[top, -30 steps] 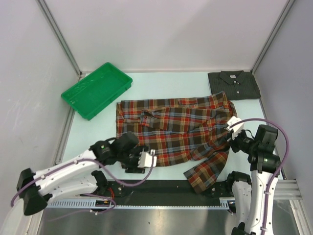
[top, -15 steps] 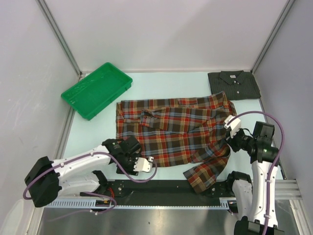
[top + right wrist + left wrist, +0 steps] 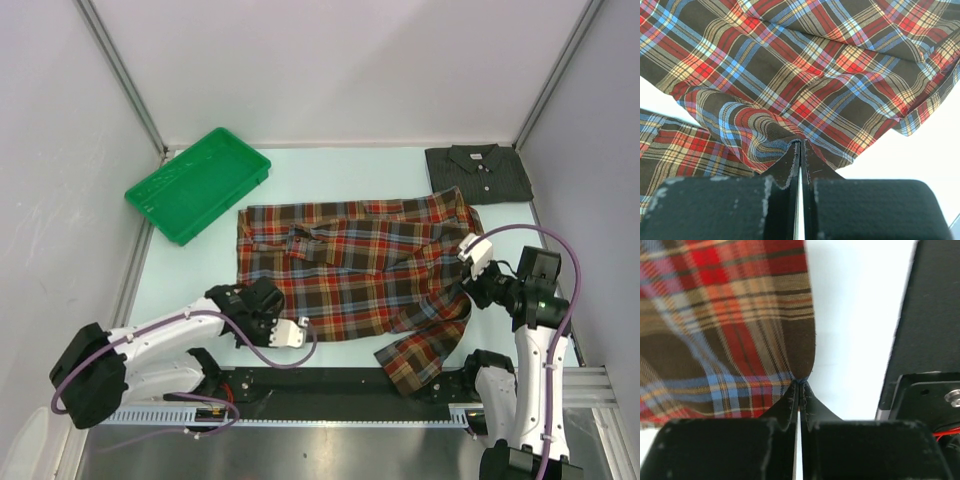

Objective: Fold and stack the long sleeve shirts
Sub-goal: Fold the shirt

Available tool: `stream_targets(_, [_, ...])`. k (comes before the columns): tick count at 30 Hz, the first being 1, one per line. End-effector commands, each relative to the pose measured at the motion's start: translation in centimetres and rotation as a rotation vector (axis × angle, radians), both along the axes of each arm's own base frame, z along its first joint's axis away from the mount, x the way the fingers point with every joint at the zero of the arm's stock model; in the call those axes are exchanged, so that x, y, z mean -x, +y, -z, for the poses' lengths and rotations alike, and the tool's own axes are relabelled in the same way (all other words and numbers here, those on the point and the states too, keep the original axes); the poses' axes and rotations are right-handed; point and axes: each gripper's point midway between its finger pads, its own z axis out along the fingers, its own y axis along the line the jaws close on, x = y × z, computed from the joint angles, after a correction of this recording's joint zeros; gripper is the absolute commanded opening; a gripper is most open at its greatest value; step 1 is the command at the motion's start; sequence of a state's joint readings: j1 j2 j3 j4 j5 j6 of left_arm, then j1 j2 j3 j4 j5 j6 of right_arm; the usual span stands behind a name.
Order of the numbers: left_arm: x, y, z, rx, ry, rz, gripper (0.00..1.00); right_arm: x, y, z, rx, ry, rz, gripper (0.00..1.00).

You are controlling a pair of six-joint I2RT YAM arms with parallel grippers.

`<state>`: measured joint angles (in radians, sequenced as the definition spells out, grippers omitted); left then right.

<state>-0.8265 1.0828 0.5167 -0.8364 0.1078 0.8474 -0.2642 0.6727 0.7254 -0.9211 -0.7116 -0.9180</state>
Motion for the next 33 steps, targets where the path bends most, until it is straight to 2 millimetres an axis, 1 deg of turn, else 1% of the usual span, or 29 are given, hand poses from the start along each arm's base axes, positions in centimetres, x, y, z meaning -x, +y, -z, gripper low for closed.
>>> stream_targets(1, [-2.2,-0.8,-3.0,0.099,-0.037,-0.06,0.0,-0.8,-0.2,-1.9,0.017,-0.074,0.001,0.0])
stream_targets(3, [-2.6,-1.3,-4.4,0.153,-0.016,-0.079,0.0,-1.2,-0.2,-2.6,0.009,-0.09,0.002,0.0])
stream_targets(4, [-3.3,-1.2,-5.5,0.169,-0.021,-0.099,0.0,-1.5,-0.3,-3.0,0.006,-0.096,0.009,0.0])
stream_targets(8, [-4.0,-1.3,-7.1,0.2,0.001,-0.104,0.0,-3.1,-0.6,-5.1,-0.006,-0.13,0.031,0.0])
stream_targets(10, [-4.4,-1.4,-8.1,0.219,0.005,-0.108,0.0,-4.0,-0.9,-5.4,-0.01,-0.131,0.037,0.0])
stream_targets(11, [-4.6,-1.4,-8.3,0.219,0.01,-0.119,0.0,-4.3,-0.9,-6.0,-0.013,-0.141,0.038,0.0])
stream_targets(12, [-5.0,-1.4,-8.6,0.225,0.008,-0.131,0.0,-5.2,-1.1,-6.3,-0.018,-0.153,0.04,0.0])
stream_targets(13, [-5.9,-1.5,-9.6,0.247,-0.005,-0.158,0.0,-5.7,-1.1,-6.7,-0.026,-0.162,0.043,0.0])
stream_targets(14, [-6.4,-1.6,-9.6,0.242,0.01,-0.174,0.0,-6.2,-1.0,-7.0,-0.038,-0.168,0.036,0.0])
stream_targets(15, [-7.3,-1.3,-9.9,0.248,0.006,-0.21,0.0,-7.3,-1.2,-7.6,-0.049,-0.185,0.038,0.0])
stream_targets(16, [-8.6,-1.5,-11.1,0.268,-0.024,-0.229,0.0,-7.9,-1.1,-7.8,-0.057,-0.189,0.035,0.0])
stream_targets(17, [-9.3,-1.4,-11.2,0.273,-0.025,-0.252,0.0,-8.6,-1.2,-8.0,-0.062,-0.196,0.037,0.0])
stream_targets(18, [-10.1,-1.2,-11.0,0.264,-0.013,-0.272,0.0,-9.6,-1.3,-8.9,-0.061,-0.226,0.038,0.0])
stream_targets(19, [-11.7,-1.0,-11.7,0.278,-0.04,-0.308,0.0,-10.6,-1.0,-8.2,-0.066,-0.202,0.025,0.0])
stream_targets(20, [-12.4,-0.9,-11.9,0.278,-0.047,-0.328,0.0,-11.4,-1.1,-8.4,-0.059,-0.209,0.028,0.0])
stream_targets(21, [-13.5,-0.5,-11.6,0.272,-0.045,-0.357,0.0,-12.5,-1.0,-8.7,-0.057,-0.229,0.025,0.0])
stream_targets(22, [-14.5,-0.5,-12.1,0.279,-0.065,-0.369,0.0,-13.5,-0.7,-8.7,-0.065,-0.217,0.014,0.0])
stream_targets(23, [-15.2,-0.3,-12.2,0.273,-0.078,-0.38,0.0,-14.2,-0.5,-8.7,-0.064,-0.215,0.004,0.0])
stream_targets(24, [-16.5,-0.1,-12.2,0.27,-0.097,-0.394,0.0,-14.9,-0.3,-8.8,-0.062,-0.22,0.001,0.0])
stream_targets(25, [-17.0,0.0,-12.2,0.264,-0.105,-0.4,0.0,-15.7,-0.3,-9.4,-0.056,-0.231,0.003,0.0])
stream_targets(26, [-17.5,0.2,-11.9,0.252,-0.109,-0.412,0.0,-16.6,-0.1,-8.3,-0.059,-0.201,-0.007,0.0])
stream_targets(27, [-18.4,0.4,-12.1,0.253,-0.126,-0.424,0.0,-17.2,-0.1,-8.4,-0.055,-0.207,-0.009,0.0])
stream_targets(28, [-18.7,0.4,-11.5,0.246,-0.111,-0.435,0.0,-17.8,-0.2,-8.3,-0.047,-0.207,-0.006,0.0])
stream_targets(30, [-19.5,0.7,-11.3,0.239,-0.118,-0.447,0.0,-19.1,0.0,-7.1,-0.042,-0.18,-0.015,0.0])
stream_targets(31, [-19.7,0.7,-10.6,0.229,-0.101,-0.456,0.0,-19.5,0.0,-6.8,-0.038,-0.172,-0.012,0.0])
stream_targets(33, [-20.1,1.0,-9.9,0.218,-0.099,-0.468,0.0,-20.4,0.2,-6.1,-0.036,-0.15,-0.018,0.0])
